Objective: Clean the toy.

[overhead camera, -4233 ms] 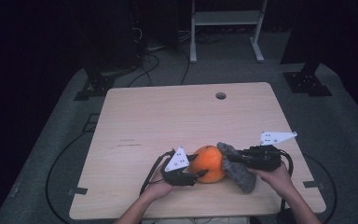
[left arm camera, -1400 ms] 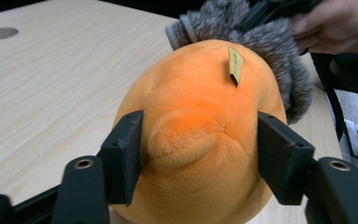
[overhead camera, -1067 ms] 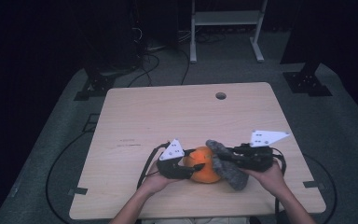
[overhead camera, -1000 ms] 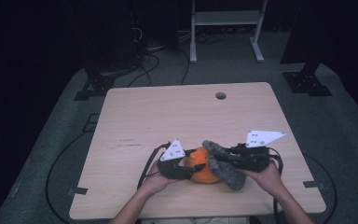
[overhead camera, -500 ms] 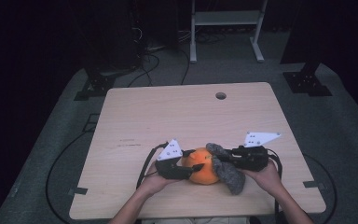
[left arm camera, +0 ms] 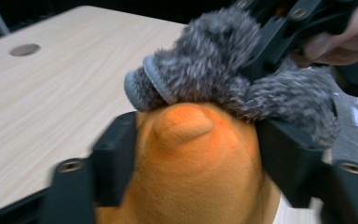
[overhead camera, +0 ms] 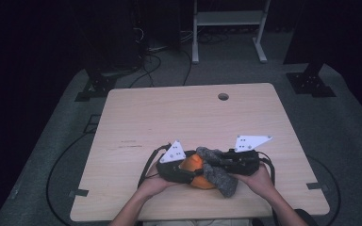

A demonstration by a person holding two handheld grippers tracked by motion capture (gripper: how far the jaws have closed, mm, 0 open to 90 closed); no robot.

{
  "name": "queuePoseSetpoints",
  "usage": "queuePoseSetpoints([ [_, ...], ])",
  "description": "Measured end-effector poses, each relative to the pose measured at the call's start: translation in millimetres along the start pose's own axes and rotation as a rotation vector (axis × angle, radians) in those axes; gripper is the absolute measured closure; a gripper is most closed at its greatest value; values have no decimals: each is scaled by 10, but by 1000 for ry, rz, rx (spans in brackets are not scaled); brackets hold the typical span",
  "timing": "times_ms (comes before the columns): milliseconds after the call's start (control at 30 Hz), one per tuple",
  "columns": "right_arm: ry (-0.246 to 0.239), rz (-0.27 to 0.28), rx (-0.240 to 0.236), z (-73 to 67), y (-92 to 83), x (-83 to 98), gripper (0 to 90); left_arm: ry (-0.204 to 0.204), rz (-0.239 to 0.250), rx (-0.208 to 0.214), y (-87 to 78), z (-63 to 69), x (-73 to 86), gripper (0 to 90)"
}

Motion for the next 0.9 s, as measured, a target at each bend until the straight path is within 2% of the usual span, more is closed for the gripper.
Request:
queuePoseSetpoints([
  [100,37,13,-2,42,-41,76,774,-34,17,19,-7,-110,55,144],
  [167,35,6,2,45,-67,86,773,-57,14,50,29,-146,91,109],
  [300,23,-6,0,32,-68,95,773,-59,18,121,92,-175,172,93],
  [333,23,-7,0,33,-71,98,774,-70,23,143,88,-192,192,94],
  [433,23,-12,8,52,-81,117,773,-83,34,164,74,-214,224,96],
  [567,39,-9,7,78,-84,146,774,-60,30,139,63,-217,229,160],
  [600,41,-7,8,84,-85,152,774,-36,35,115,63,-186,223,201],
  [700,55,-5,20,120,-124,188,773,-5,28,64,51,-124,161,332],
  [833,74,-8,46,163,-225,274,773,8,43,32,23,-59,67,365],
  [900,83,-30,74,196,-281,333,773,1,60,20,-14,-50,21,375],
])
Point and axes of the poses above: each handheld gripper's, and its own axes: y roughly forward along the jaws, x roughly out of its underside, z roughly to its right, the point moved 3 cm from there along y, roughly forward along the jaws, and after that the axes turned 2 degrees about -z, right-handed, at the moved point
